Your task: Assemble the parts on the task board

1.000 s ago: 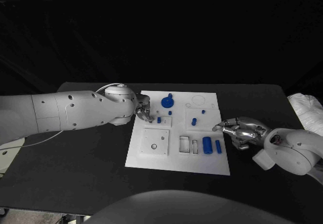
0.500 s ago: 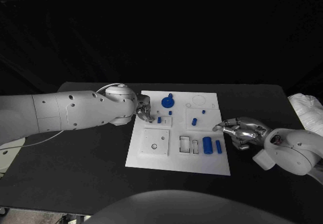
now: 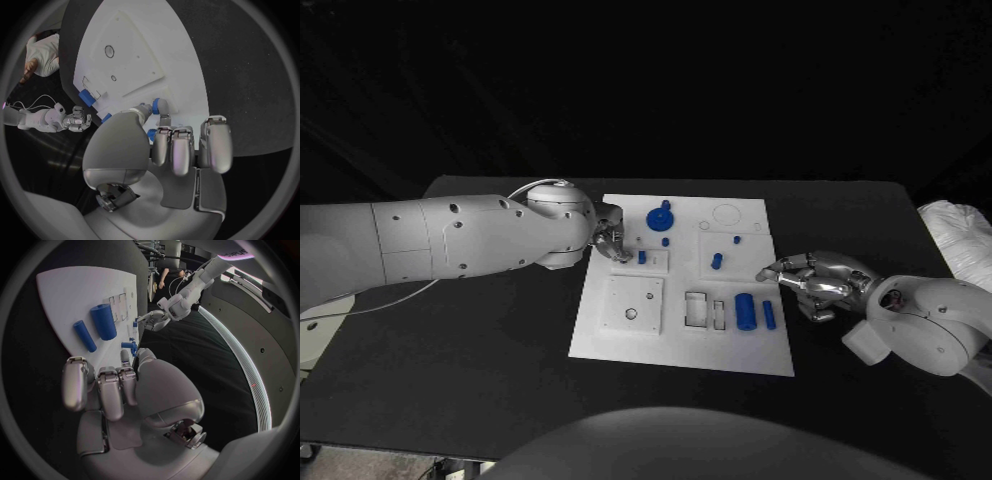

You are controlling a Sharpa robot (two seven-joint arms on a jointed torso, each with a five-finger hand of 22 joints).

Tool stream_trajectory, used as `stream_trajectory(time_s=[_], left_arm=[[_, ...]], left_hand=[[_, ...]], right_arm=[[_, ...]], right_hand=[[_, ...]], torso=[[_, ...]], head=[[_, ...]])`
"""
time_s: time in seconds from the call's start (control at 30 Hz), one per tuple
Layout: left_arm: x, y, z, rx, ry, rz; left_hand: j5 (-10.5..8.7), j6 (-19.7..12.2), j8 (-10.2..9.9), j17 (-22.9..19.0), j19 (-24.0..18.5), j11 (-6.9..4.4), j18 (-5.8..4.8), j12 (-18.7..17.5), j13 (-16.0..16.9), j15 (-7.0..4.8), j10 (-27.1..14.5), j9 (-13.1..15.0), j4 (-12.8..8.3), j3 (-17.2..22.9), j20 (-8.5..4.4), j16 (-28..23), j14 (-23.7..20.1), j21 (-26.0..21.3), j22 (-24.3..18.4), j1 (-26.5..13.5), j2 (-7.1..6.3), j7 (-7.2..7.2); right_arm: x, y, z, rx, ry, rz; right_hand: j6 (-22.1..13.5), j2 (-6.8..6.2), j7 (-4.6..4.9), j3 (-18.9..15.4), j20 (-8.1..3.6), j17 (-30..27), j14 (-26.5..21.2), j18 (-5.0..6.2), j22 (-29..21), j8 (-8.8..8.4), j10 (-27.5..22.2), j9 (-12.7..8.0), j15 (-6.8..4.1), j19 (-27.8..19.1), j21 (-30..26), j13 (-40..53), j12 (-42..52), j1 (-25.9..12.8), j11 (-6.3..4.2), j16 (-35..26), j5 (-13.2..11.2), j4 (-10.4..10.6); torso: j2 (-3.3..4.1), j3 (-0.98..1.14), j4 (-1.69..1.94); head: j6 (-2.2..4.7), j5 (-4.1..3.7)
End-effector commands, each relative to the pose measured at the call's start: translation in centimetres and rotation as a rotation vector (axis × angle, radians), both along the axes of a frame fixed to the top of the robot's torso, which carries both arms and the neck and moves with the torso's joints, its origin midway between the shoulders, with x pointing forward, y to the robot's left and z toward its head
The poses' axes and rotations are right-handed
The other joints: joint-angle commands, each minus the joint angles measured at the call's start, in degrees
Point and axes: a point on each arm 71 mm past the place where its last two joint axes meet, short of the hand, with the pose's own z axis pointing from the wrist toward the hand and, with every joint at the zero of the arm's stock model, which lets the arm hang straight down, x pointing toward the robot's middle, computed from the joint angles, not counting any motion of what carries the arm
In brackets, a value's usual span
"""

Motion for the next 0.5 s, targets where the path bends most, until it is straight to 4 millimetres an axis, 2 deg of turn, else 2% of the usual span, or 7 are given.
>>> stream_trajectory(time_s=[0.03, 0.5], left_arm=[[-0.37, -0.12, -0.66, 0.003, 0.038, -0.004], [-0.25, -0.08, -0.41, -0.003, -0.015, 0.007]], left_hand=[[-0.08, 0.2, -0.4, 15.1, 2.6, 0.37, 0.22, -0.2, 10.5, 0.34, 1.7, -0.1, 0.0, -0.3, 0.30, 0.1, 5.8, -0.2, 12.4, -0.1, 0.47, -0.22], [0.84, 0.0, -0.9, 15.1, 2.6, 0.31, 0.20, -0.4, 10.4, 0.29, 1.6, -0.2, -0.6, -0.6, 0.29, 0.1, 5.8, -0.1, 12.4, 0.6, 0.88, -0.28]], right_arm=[[-0.10, 0.12, -0.03, 0.003, 0.006, 0.018], [-0.08, 0.09, -0.04, 0.002, 0.006, 0.016]], right_hand=[[-0.4, 0.56, -0.07, 0.5, 0.08, 15.1, 6.0, 0.06, 10.4, -0.10, 9.3, 0.0, -0.28, -0.5, -0.3, 3.5, -0.2, 1.3, -2.92, 0.2, 0.3, -0.1], [-0.4, 0.56, -0.07, 0.5, 0.08, 15.1, 6.0, 0.06, 10.4, -0.10, 9.3, 0.0, -0.28, -0.5, -0.3, 3.5, -0.2, 1.3, -2.92, 0.2, 0.3, -0.1]], torso=[[-0.03, -0.02, -0.01], [0.02, -0.04, -0.05]], head=[[0.00, 0.02], [0.00, -0.05]])
